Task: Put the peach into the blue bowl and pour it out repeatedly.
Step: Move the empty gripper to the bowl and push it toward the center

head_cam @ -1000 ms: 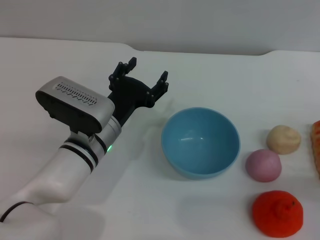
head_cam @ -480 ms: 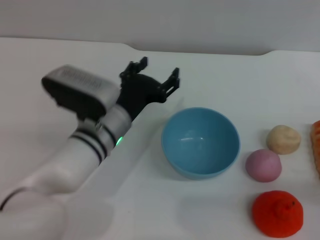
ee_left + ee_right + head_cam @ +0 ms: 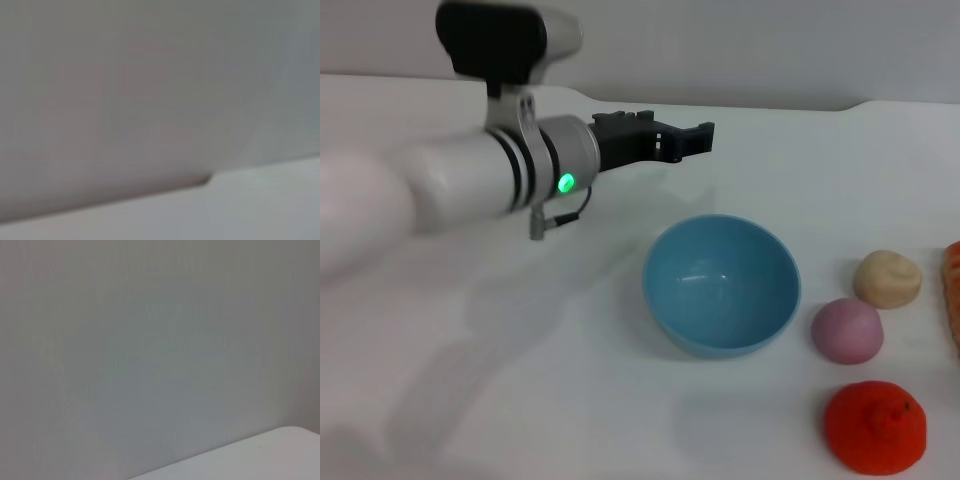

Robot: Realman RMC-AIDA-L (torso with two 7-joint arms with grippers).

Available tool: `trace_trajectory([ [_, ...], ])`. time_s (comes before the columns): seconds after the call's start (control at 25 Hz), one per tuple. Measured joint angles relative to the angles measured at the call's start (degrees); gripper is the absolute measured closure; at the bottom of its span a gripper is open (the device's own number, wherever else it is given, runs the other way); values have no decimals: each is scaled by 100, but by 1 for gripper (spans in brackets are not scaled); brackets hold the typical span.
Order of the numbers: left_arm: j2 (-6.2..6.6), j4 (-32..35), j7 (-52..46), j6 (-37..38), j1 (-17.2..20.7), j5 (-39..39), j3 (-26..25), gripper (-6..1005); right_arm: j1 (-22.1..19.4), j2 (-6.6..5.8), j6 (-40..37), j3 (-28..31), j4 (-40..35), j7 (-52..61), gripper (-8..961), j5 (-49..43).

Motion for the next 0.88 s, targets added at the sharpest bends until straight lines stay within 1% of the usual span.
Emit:
trace_trajectory([
  [0.04, -15, 8, 84, 275, -46, -3, -183, 200, -2, 1, -8, -3, -2, 1, 409, -1],
  [0.12, -32, 26, 284, 1078, -215, -22, -724, 200, -5, 2, -15, -7, -9, 4, 409, -2],
  [0.16, -21, 28, 366, 1542, -329, -23, -1005, 200, -4, 0, -14, -7, -14, 5, 409, -2],
  [0.24, -3, 14, 501, 2229, -514, -4, -1455, 199, 3, -4, 1, -8, -50, 7, 409, -4],
  [0.32, -2, -10, 720, 2910, -651, 7, -1808, 199, 9, -6, 6, -8, -74, 8, 409, -4],
  [0.4, 0, -21, 877, 3391, -727, 39, -2017, 199, 11, -6, 4, -9, -80, 9, 409, -4],
  [0.44, 1, -24, 918, 3549, -756, 93, -2071, 199, 12, -6, 5, -9, -81, 9, 409, -4],
  [0.48, 1, -24, 918, 3549, -756, 93, -2071, 199, 14, -6, 11, -8, -84, 9, 409, -4],
  [0.56, -24, -103, 915, 3822, -837, 454, -2086, 199, 22, -6, 21, -8, -88, 9, 409, -4],
  [0.72, -54, -398, 892, 3765, -892, 548, -1950, 199, 35, -6, 26, -13, -90, -7, 409, -4],
  [0.88, -69, -693, 887, 3499, -939, 497, -1671, 199, 9, -6, 30, -18, -90, -24, 409, -4],
])
